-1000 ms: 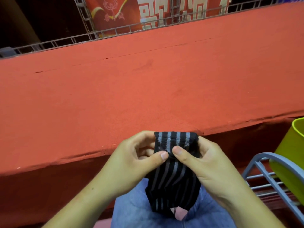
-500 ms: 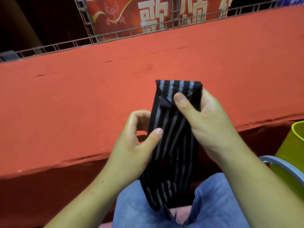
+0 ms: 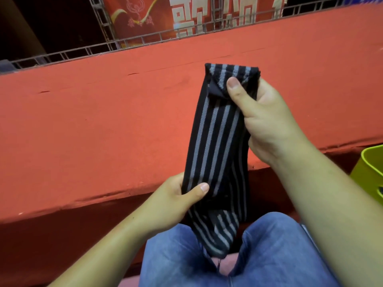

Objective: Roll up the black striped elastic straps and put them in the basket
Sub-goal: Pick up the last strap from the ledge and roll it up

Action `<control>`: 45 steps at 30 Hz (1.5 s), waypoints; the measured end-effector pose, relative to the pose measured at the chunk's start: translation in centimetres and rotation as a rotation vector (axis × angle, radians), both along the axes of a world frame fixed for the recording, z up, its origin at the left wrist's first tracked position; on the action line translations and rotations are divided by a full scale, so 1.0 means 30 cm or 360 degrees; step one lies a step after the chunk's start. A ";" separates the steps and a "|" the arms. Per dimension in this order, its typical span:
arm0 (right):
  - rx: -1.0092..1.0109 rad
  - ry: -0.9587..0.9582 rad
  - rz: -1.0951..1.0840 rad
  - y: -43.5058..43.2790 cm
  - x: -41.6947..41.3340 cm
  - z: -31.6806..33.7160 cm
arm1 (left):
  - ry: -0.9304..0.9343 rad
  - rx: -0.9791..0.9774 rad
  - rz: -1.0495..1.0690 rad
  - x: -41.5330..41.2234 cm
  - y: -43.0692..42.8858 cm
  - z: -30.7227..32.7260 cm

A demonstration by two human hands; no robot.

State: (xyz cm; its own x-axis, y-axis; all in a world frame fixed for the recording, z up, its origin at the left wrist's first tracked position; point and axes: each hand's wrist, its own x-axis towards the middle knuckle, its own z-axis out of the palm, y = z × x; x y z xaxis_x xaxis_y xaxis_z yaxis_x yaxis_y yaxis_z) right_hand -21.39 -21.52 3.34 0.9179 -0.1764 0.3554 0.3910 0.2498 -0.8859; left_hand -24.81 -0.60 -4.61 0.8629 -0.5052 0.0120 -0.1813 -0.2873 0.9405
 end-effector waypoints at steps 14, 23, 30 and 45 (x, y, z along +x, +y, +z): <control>0.0014 -0.0175 -0.0190 -0.092 0.037 0.090 | 0.0161 0.0382 -0.0288 -0.038 0.037 -0.067; -0.0094 -0.0235 -0.0384 -0.129 0.064 0.069 | 0.0584 0.0259 -0.0156 -0.054 0.047 -0.081; -0.0472 -0.0378 -0.0826 -0.163 0.090 0.024 | 0.0851 -0.0060 0.0302 -0.042 0.044 -0.088; -0.0668 -0.0445 -0.0945 -0.171 0.086 -0.047 | 0.0511 0.0513 -0.0265 -0.042 0.134 -0.112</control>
